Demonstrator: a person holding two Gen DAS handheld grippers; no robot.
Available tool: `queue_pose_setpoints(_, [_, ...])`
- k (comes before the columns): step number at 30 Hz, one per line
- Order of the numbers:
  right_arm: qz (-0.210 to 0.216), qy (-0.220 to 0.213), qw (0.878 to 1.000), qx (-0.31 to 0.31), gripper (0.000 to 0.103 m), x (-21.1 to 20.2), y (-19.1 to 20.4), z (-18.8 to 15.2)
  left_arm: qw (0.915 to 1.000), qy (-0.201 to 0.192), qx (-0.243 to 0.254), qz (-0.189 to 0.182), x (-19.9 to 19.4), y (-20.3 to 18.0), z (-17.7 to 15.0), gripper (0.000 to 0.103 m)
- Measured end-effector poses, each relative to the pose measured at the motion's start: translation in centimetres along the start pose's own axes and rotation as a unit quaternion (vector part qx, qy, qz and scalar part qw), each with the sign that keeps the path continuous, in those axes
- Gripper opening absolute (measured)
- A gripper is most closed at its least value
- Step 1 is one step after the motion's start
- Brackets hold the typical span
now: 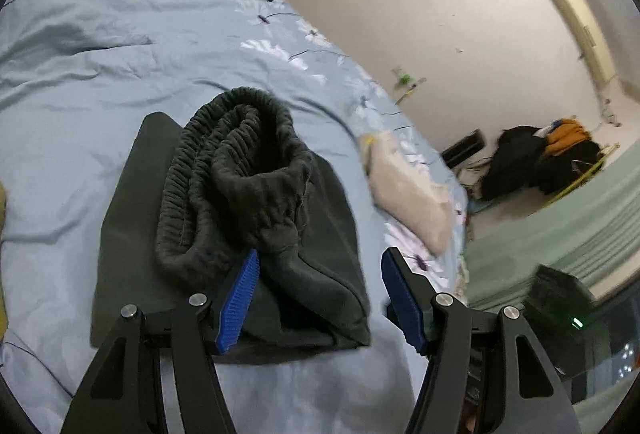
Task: Fold clothes
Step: 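Grasp the folded sweatpants bundle with the left gripper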
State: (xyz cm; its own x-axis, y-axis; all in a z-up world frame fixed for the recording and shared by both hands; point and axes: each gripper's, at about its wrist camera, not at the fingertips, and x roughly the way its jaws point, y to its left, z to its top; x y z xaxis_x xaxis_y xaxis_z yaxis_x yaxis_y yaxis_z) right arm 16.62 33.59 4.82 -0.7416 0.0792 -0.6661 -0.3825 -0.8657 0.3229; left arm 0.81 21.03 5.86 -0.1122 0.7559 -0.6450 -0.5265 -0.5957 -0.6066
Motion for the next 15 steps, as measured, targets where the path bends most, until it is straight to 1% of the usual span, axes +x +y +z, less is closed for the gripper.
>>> queue_pose_setpoints(2, [-0.003, -0.003, 1.0, 0.014, 0.064, -0.3, -0.7, -0.2, 0.9997, 0.002, -0.023, 0.012, 0.8, 0.6, 0.5, 0.061])
queue_pose_setpoints(3, [-0.003, -0.004, 1.0, 0.021, 0.064, -0.5, -1.1, -0.3, 0.9993, 0.001, -0.029, 0.026, 1.0, 0.8, 0.6, 0.05])
queue_pose_setpoints(4, [-0.003, -0.005, 1.0, 0.028, 0.064, -0.6, -1.5, -0.4, 0.9987, 0.0, -0.033, 0.04, 1.1, 1.0, 0.7, 0.042])
queue_pose_setpoints(5, [-0.002, -0.004, 0.999, 0.035, 0.064, -0.6, -1.7, -0.6, 0.9978, -0.002, -0.037, 0.054, 1.2, 1.2, 0.8, 0.025])
queue_pose_setpoints(6, [-0.001, -0.004, 0.999, 0.042, 0.064, -0.6, -2.0, -0.7, 0.9968, -0.003, -0.042, 0.068, 1.3, 1.3, 0.9, 0.013])
queue_pose_setpoints(7, [0.001, -0.003, 0.999, 0.048, 0.064, -0.6, -2.2, -0.8, 0.9966, -0.006, -0.044, 0.069, 1.3, 1.4, 0.8, 0.013])
queue_pose_setpoints(9, [0.005, -0.003, 0.998, 0.057, 0.064, -0.7, -2.5, -0.9, 0.9965, -0.012, -0.049, 0.067, 1.0, 1.5, 0.4, 0.008])
queue_pose_setpoints(10, [0.005, -0.004, 0.998, 0.059, 0.064, -0.8, -2.5, -1.0, 0.9964, -0.015, -0.051, 0.066, 0.9, 1.6, 0.2, 0.007])
queue_pose_setpoints(13, [0.007, -0.011, 0.998, 0.059, 0.064, -1.3, -2.7, -1.0, 0.9978, -0.033, -0.037, 0.044, -0.9, 1.2, -0.6, 0.006])
queue_pose_setpoints(15, [0.018, -0.02, 0.998, 0.057, 0.064, -1.9, -2.6, -1.0, 0.9983, -0.045, -0.024, 0.029, -2.3, 1.0, -1.3, 0.006])
